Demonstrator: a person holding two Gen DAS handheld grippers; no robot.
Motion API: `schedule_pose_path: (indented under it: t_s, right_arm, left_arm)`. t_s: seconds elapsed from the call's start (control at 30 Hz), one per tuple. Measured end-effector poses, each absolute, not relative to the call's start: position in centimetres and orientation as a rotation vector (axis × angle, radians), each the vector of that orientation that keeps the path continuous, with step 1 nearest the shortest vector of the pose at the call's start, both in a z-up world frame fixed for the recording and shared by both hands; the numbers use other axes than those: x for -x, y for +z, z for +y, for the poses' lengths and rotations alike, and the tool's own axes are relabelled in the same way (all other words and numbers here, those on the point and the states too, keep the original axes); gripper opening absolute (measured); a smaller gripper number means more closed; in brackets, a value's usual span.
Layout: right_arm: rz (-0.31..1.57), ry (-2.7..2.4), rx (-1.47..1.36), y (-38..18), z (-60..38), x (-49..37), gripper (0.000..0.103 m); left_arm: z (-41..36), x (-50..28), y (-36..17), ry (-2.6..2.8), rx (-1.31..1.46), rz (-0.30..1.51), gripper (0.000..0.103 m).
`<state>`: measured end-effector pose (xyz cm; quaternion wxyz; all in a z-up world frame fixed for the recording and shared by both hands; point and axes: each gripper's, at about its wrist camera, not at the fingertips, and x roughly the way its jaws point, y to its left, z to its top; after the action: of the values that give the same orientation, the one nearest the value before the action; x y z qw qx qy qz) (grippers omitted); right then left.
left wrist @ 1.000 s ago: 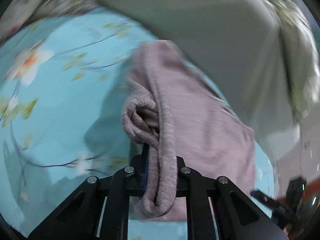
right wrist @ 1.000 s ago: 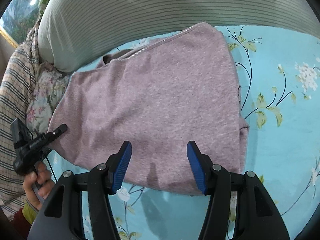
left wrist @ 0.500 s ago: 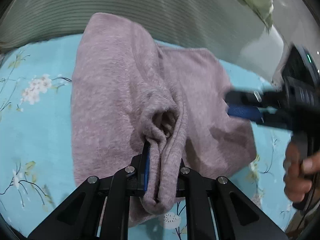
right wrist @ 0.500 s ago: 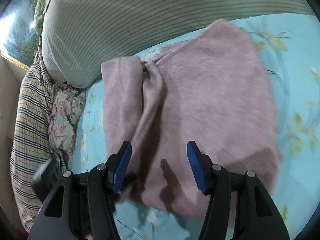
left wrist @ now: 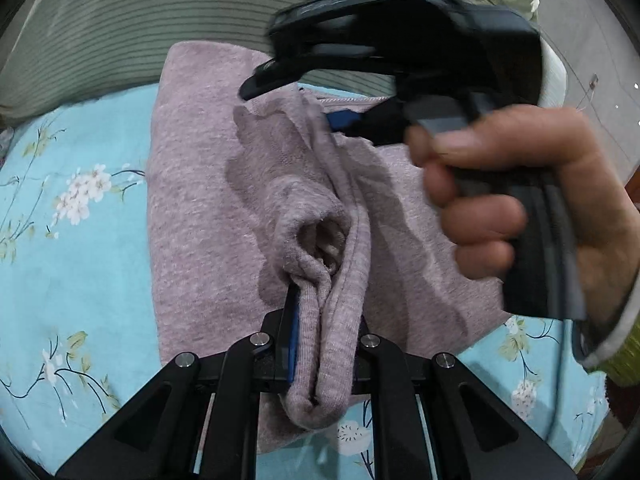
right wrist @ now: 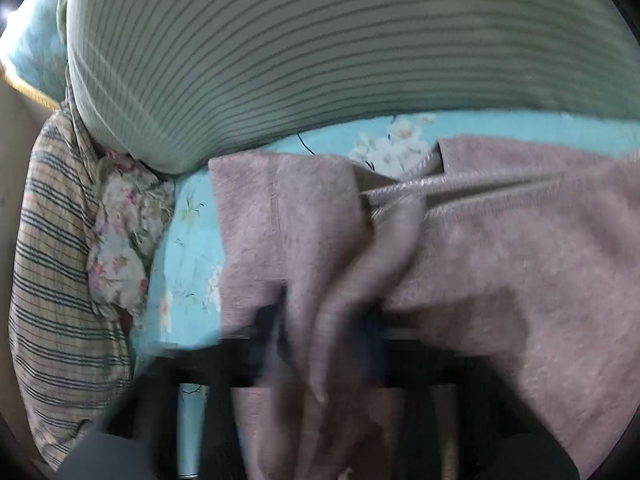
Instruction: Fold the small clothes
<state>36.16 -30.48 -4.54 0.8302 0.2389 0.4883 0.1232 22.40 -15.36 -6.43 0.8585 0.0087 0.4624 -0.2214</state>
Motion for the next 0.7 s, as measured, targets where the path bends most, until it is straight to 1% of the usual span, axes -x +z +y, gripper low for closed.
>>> schedule_pose_path:
  t_s: [0.17,0.27,0.33,0.47,0.7]
  right_arm:
    - [0.905,0.276,-0.430,0.1,-33.3,-33.1,0.014]
    - [0.876,0.250,-0.397,1.0,-35.9,-31.6,0.014]
    - [0.892,0.208,-0.395,0.2,-38.0,-31.0,0.014]
    - [0.941,0.107,-0.422,-2.8,-42.3,-30.2,0.014]
    - [0.951,0.079,-0.434,-5.1,-44.4,-30.3,0.014]
  left_arm:
    - [-16.7,-21.8,-3.6,-0.517,0.018,0.935,0.012]
    - [-18.7,-21.6,-2.2,-0.588,0.056,0.922,0.012]
    - [-20.7,-21.6,-2.1,-0.636,0.071,0.931,0.012]
    - [-25.2,-21.8,-3.9,-0.681,0.052,0.975,0.013]
    - [-30.2,-22.4,-6.5,-0.728,0.038,1.038,0.013]
